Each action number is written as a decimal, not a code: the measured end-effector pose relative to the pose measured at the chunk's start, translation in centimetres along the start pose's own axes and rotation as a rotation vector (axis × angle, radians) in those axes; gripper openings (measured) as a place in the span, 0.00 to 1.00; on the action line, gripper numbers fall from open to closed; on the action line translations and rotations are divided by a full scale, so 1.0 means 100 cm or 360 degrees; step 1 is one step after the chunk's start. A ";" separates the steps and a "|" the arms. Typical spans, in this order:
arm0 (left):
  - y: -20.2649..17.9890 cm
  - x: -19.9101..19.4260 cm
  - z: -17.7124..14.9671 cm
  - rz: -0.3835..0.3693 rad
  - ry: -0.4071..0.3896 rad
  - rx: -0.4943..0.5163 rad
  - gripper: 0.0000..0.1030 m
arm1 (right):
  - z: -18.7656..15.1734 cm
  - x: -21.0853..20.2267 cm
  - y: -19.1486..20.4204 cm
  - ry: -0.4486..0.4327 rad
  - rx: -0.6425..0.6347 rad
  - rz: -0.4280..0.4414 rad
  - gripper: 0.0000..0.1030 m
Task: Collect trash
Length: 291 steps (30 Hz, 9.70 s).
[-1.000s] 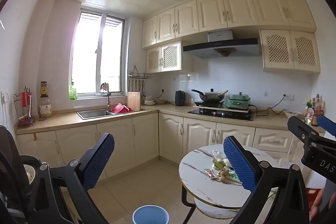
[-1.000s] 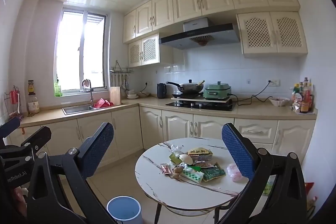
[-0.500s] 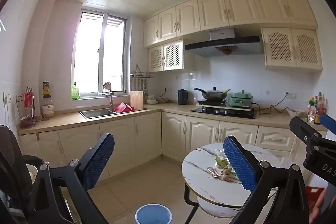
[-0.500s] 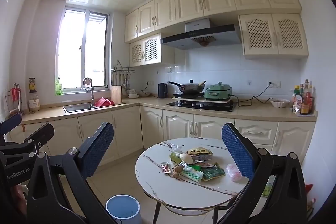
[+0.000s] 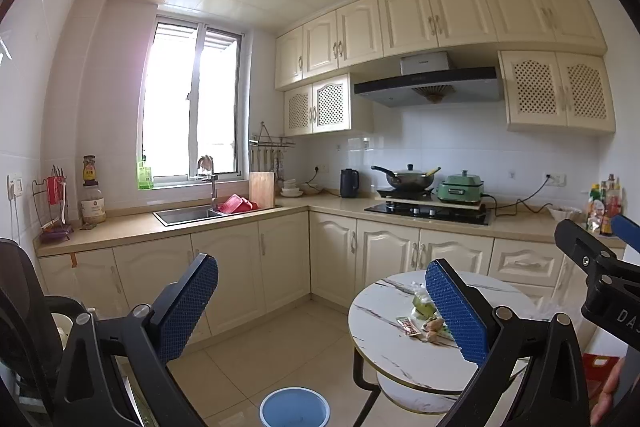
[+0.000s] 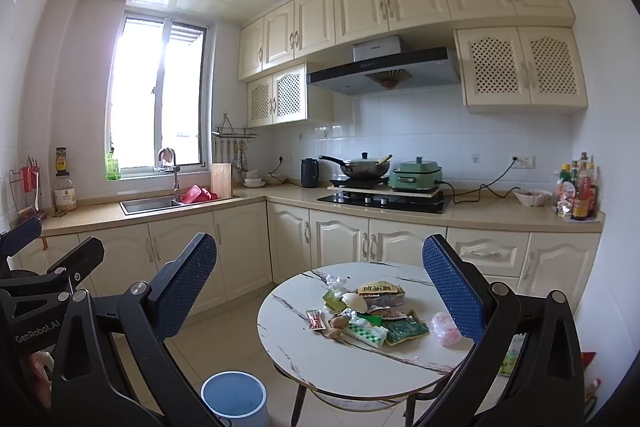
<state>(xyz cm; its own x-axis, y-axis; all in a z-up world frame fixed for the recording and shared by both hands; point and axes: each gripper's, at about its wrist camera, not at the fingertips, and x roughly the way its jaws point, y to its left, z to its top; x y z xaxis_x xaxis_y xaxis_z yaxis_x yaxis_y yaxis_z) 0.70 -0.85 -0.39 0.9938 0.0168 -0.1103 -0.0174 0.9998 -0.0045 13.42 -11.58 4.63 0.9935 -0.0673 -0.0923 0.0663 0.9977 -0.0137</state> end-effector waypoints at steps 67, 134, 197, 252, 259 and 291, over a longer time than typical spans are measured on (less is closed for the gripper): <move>-0.002 0.026 -0.009 -0.0017 0.0077 -0.0002 0.99 | -0.008 0.019 -0.012 0.0059 0.0008 -0.0038 1.00; -0.065 0.485 -0.064 -0.0669 0.1035 -0.0012 0.32 | -0.209 0.449 -0.132 0.1093 0.0149 0.0283 1.00; 0.270 0.564 -0.137 0.0052 0.1341 -0.0338 0.74 | -0.277 0.483 0.211 0.1212 -0.0037 0.0941 0.49; -0.100 0.509 -0.068 -0.0377 0.1171 0.0205 0.98 | -0.237 0.343 -0.285 0.1088 0.0216 -0.0053 0.56; -0.108 0.566 -0.089 -0.0306 0.1308 0.0138 0.75 | -0.204 0.336 -0.257 0.0938 0.0210 0.0074 0.56; 0.092 0.467 -0.050 -0.0398 0.0993 -0.0162 0.06 | -0.167 0.360 0.020 0.0875 0.0046 0.0756 0.56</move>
<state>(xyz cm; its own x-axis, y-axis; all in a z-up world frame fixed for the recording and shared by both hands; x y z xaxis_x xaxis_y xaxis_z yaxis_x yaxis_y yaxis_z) 46.39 9.07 -10.57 0.7200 -0.2525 -0.6464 0.1642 0.9670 -0.1948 47.75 -12.16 -15.36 0.7259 0.3868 -0.5687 -0.3505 0.9195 0.1780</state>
